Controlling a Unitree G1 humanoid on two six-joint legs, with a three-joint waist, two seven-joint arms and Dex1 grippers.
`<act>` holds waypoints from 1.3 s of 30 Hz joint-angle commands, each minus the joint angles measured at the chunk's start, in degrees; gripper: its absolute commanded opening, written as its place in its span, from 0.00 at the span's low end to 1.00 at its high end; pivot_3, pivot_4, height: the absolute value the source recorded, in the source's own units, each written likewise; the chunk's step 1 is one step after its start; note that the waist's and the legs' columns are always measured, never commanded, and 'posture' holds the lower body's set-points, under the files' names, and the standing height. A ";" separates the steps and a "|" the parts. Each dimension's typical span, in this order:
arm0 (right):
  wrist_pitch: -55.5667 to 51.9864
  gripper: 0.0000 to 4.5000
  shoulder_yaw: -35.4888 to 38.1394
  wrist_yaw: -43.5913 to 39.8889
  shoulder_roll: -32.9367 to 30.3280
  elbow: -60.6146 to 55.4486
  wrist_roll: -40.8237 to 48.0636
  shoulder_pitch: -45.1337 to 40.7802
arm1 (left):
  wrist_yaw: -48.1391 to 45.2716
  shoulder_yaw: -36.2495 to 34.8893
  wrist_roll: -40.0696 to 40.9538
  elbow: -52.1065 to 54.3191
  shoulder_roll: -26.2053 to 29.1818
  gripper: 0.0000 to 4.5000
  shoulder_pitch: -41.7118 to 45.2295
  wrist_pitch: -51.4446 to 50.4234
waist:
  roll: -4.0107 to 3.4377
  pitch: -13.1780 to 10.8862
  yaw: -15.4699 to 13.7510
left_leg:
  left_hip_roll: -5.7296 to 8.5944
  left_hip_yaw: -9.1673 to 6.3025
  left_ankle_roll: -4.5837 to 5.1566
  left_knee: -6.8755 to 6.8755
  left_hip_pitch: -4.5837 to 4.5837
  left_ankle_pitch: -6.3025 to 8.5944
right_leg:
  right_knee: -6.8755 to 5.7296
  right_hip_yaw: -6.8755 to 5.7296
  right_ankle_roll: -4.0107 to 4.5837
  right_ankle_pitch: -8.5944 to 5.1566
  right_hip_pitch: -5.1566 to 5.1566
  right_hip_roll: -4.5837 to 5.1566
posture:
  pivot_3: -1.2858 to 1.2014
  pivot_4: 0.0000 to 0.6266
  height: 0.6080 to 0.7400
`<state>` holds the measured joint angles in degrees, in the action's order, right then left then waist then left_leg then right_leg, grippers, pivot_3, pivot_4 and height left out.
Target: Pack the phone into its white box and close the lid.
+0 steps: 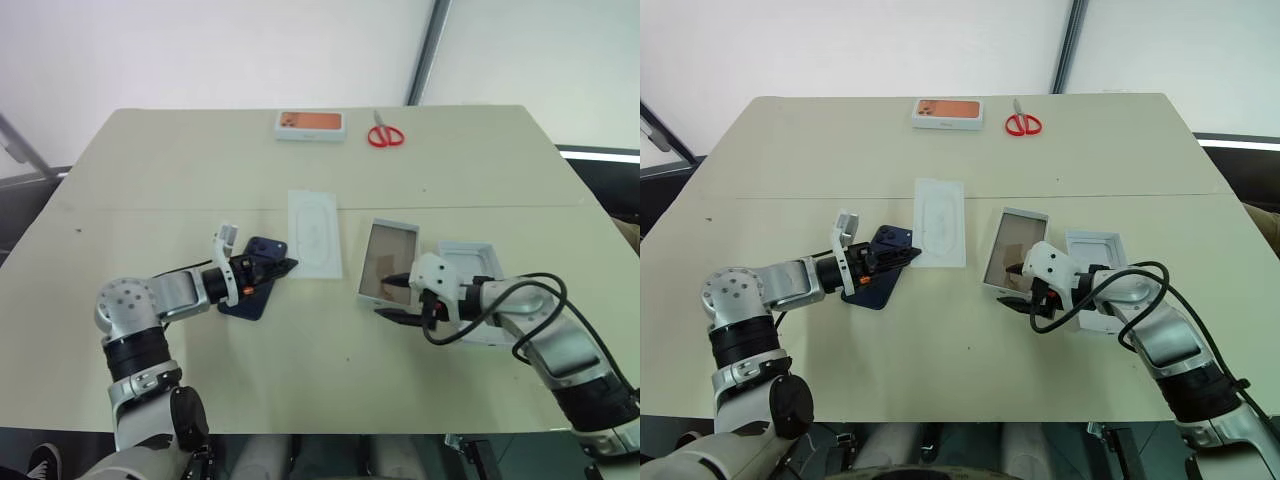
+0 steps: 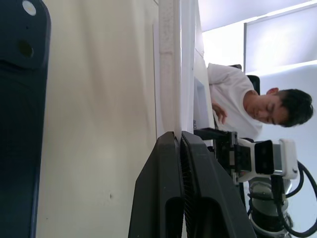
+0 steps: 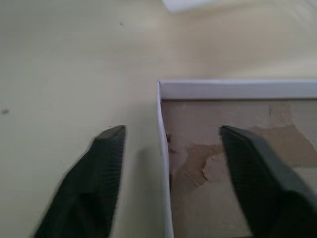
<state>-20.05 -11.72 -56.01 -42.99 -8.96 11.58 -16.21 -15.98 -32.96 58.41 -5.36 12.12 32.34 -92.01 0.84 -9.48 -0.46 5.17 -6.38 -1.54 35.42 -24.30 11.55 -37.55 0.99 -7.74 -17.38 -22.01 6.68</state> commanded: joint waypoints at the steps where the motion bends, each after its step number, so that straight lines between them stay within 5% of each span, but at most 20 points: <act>1: 2.40 0.26 -1.81 -0.29 0.96 1.25 -2.59 -0.99 | -0.10 -0.91 2.00 3.07 0.39 0.00 0.64 -0.29 | 0.00 0.00 -0.03 | 0.00 0.00 0.00 0.00 0.00 0.00 | 0.00 0.00 0.00 0.00 -0.01 0.00 | 0.52 0.24 1.00; 3: 3.40 0.01 -2.14 -2.22 0.91 -0.06 -1.87 -0.44 | 0.48 -1.82 2.27 3.06 -0.02 0.00 1.37 -0.29 | 0.00 0.00 -0.03 | 0.00 0.00 0.00 0.00 -0.01 0.00 | 0.00 0.01 0.00 0.00 -0.02 0.00 | 0.52 0.24 1.00; 17: 5.35 0.01 -7.00 -1.67 8.08 -4.05 -4.55 -1.97 | 6.51 -0.98 13.80 1.42 -1.82 0.00 1.93 -0.49 | 0.02 -0.01 0.19 | -0.01 0.00 -0.06 -0.01 -0.06 -0.03 | -0.08 0.03 -0.01 0.00 -0.13 -0.02 | 0.52 0.24 1.00; 20: 4.78 0.21 -6.98 -0.71 9.21 -3.07 -4.88 -2.42 | 8.17 -0.37 14.59 1.68 -2.31 0.00 1.45 -0.48 | 0.03 -0.01 0.02 | 0.00 0.00 -0.06 0.01 -0.06 -0.03 | -0.08 0.03 -0.01 0.00 -0.12 -0.01 | 0.52 0.24 1.00; 24: 6.50 0.65 -5.40 1.25 8.51 -3.53 -6.35 -2.07 | 9.64 0.13 15.92 2.28 -2.49 0.00 0.41 -0.48 | 0.03 -0.01 0.00 | 0.00 0.00 -0.06 0.02 -0.06 -0.03 | -0.09 0.04 0.00 0.00 -0.13 -0.01 | 0.52 0.24 1.00; 39: 5.07 0.65 14.49 -2.79 -1.08 -7.44 6.94 8.41 | 10.97 4.91 16.57 2.66 -3.65 0.00 -4.15 0.70 | 0.04 -0.02 -0.19 | 0.01 0.01 0.16 0.01 -0.08 0.10 | -0.08 0.04 0.00 0.00 -0.11 0.00 | 0.52 0.24 1.00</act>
<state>-15.90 -0.04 -58.68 -43.54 -15.51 17.23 -7.76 -4.40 -29.06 74.32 -3.66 8.36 28.12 -91.74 0.88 -9.50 -0.65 5.18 -6.37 -1.38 35.43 -24.38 11.65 -37.64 1.03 -7.73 -17.38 -22.12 6.68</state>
